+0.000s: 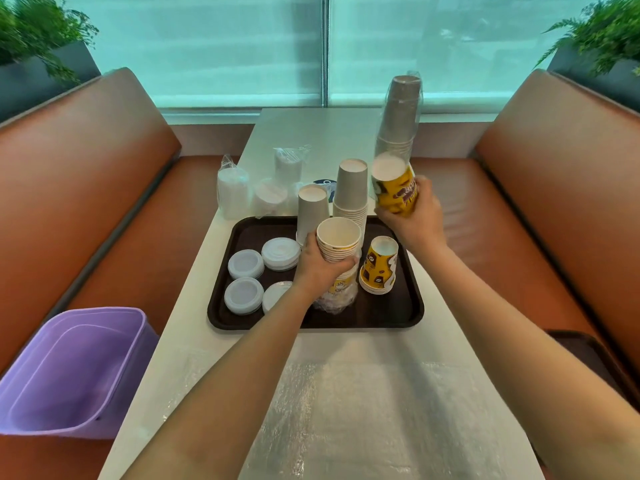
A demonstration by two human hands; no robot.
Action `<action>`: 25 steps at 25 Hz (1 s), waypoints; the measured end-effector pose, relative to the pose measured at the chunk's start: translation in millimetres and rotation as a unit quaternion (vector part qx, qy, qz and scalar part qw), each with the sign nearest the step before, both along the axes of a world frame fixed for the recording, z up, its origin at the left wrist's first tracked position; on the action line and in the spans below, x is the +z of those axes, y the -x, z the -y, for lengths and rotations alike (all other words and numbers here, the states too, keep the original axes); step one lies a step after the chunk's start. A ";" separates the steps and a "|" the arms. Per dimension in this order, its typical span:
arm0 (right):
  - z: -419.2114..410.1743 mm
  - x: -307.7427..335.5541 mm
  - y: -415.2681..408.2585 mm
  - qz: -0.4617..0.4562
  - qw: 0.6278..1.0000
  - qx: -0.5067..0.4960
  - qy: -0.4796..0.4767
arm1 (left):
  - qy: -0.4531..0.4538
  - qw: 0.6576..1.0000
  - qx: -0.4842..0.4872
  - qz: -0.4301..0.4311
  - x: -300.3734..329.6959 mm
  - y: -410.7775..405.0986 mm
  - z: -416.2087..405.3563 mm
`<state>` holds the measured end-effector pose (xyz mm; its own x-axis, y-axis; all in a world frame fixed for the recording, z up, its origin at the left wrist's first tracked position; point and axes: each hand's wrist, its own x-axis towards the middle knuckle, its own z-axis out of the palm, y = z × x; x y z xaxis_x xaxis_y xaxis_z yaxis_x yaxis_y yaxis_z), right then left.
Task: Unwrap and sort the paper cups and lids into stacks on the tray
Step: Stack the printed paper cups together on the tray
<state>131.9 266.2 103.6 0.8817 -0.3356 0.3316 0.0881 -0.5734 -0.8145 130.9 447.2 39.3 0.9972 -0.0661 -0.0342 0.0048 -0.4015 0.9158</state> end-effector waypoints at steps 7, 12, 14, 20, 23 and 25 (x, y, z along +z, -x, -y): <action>-7.0 -79.8 17.4 -0.203 0.977 0.047 -0.051 | -0.001 1.000 0.005 0.018 -1.6 -1.9 1.2; -5.7 -122.8 23.3 -0.287 0.955 0.049 -0.054 | 0.017 1.000 0.009 0.008 -4.7 -4.5 0.4; -3.7 -128.6 25.9 -0.247 0.968 0.045 -0.030 | 0.018 1.000 0.007 0.005 -6.0 -4.5 0.8; -19.5 -71.3 24.0 0.065 0.991 0.055 0.105 | 0.033 0.999 0.012 0.001 -13.8 -2.1 3.1; -36.5 -37.3 14.5 0.065 0.959 0.170 0.215 | 0.062 0.998 0.018 -0.010 -16.3 -0.5 4.0; -46.2 -22.9 10.1 0.000 0.919 0.223 0.326 | 0.062 0.998 0.017 -0.016 -16.2 0.2 5.3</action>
